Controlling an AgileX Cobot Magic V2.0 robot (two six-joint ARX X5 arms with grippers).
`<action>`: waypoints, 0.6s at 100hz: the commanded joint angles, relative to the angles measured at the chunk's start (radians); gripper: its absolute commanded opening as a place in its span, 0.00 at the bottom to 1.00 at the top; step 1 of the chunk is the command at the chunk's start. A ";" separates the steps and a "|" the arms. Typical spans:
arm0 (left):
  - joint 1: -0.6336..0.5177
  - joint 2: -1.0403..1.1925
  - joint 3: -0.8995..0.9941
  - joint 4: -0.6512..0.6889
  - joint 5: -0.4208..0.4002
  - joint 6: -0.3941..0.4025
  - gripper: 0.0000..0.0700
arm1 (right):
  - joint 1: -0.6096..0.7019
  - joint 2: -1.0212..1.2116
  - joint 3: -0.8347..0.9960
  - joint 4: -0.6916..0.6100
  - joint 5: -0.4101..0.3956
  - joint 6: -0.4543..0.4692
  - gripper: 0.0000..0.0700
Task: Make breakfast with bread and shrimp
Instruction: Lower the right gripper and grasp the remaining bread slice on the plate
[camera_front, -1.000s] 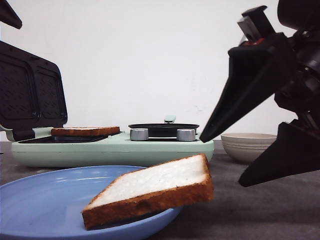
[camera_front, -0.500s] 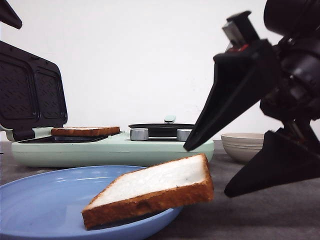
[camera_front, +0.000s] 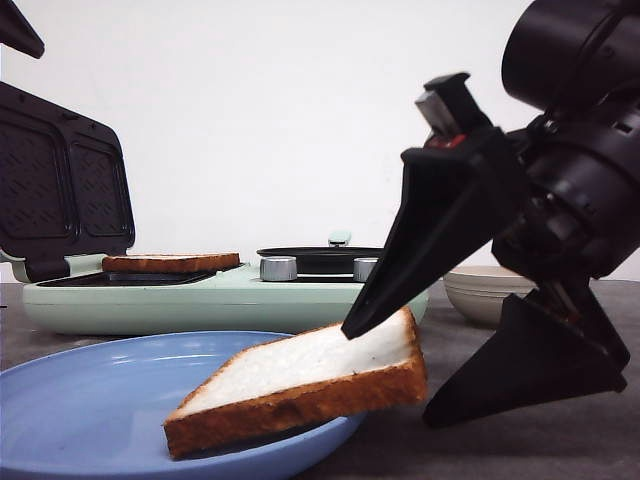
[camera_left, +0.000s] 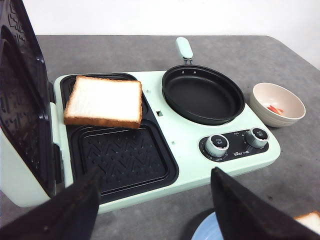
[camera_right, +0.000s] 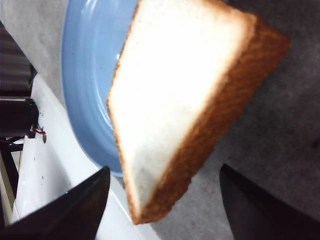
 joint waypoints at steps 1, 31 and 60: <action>-0.002 0.003 0.006 0.011 0.001 0.010 0.52 | 0.011 0.019 0.013 0.015 0.000 0.005 0.55; -0.002 0.003 0.006 0.011 0.001 0.009 0.51 | 0.011 0.019 0.013 0.014 0.021 0.003 0.00; -0.002 0.003 0.006 0.011 0.001 0.009 0.51 | 0.011 0.004 0.016 0.052 0.011 0.026 0.00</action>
